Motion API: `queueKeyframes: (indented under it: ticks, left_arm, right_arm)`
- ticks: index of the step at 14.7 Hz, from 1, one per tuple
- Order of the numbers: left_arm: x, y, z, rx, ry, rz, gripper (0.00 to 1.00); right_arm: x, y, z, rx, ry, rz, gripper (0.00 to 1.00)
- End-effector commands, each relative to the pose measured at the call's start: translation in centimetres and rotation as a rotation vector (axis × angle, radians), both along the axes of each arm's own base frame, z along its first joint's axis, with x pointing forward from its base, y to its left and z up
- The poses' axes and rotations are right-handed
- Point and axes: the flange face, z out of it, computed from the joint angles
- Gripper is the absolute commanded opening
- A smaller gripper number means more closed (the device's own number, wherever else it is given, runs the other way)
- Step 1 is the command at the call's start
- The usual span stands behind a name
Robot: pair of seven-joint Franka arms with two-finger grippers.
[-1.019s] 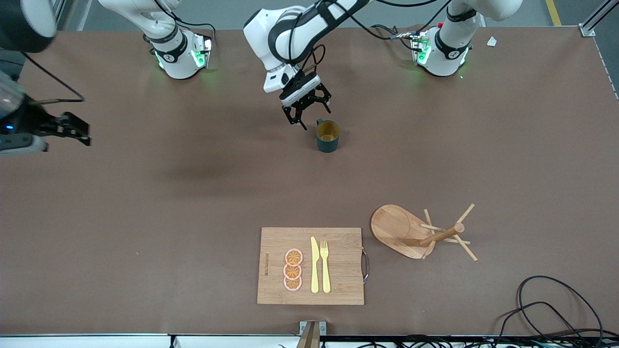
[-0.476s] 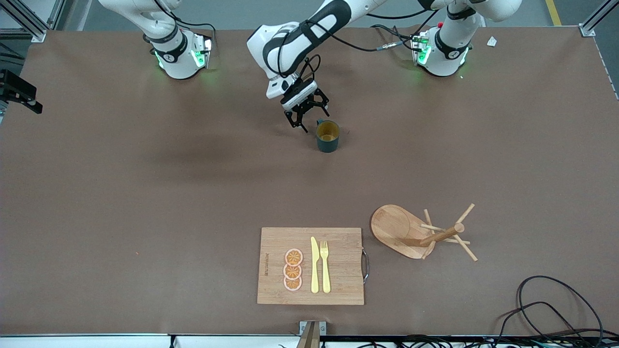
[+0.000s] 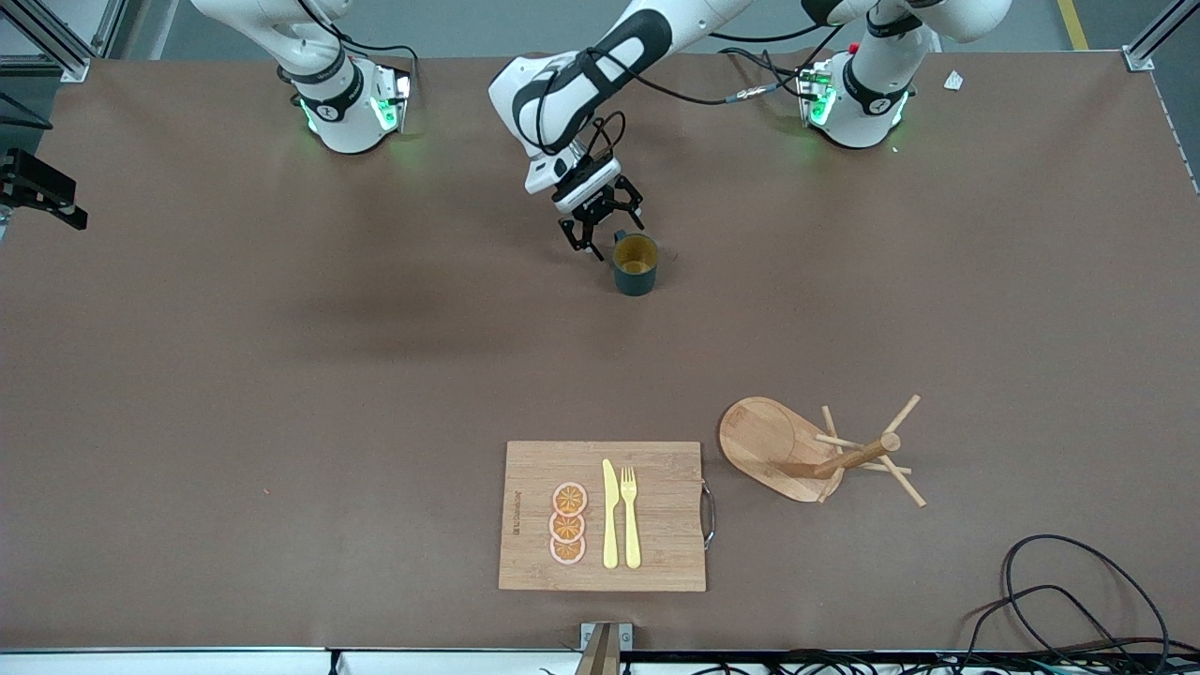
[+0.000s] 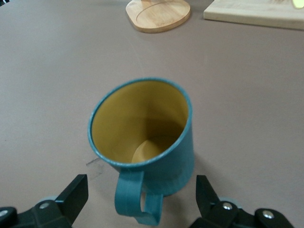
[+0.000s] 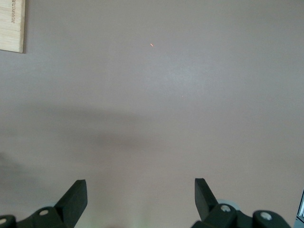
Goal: Pass cup and hang on rack
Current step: 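Lower the left gripper onto the mug handle and grasp it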
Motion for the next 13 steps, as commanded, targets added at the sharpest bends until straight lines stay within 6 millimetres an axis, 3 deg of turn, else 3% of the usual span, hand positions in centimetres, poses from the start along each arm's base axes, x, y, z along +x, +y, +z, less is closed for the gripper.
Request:
queueKeyframes:
  ticks: [1,4,5,7,10,11,13]
  left_arm:
    - [0.0,0.0,-0.6,0.003,-0.029,-0.011,1.00]
    - [0.1,0.0,-1.2,0.000,-0.047,-0.014,0.94]
    - [0.1,0.1,-1.3,0.000,-0.048,-0.012,0.87]
    - [0.1,0.1,-1.3,0.000,-0.047,-0.012,0.60]
    - [0.2,0.1,-1.2,-0.001,-0.048,-0.011,0.29]
    - [0.2,0.0,-1.2,-0.003,-0.048,-0.011,0.21]
    - [0.3,0.0,-1.1,-0.002,-0.047,-0.011,0.17]
  right_arm:
    - [0.5,-1.0,0.3,0.005,0.001,0.045,1.00]
    - [1.1,-1.1,0.6,0.008,0.041,0.049,1.00]
    - [1.5,-0.9,1.3,0.007,0.046,0.051,1.00]
    - [1.7,-0.9,1.3,0.007,0.049,0.051,1.00]
    - [1.7,-0.4,1.4,0.006,0.047,0.056,1.00]
    - [1.6,-0.4,1.3,0.007,0.049,0.056,1.00]
    - [1.6,-0.3,1.3,0.007,0.047,0.056,1.00]
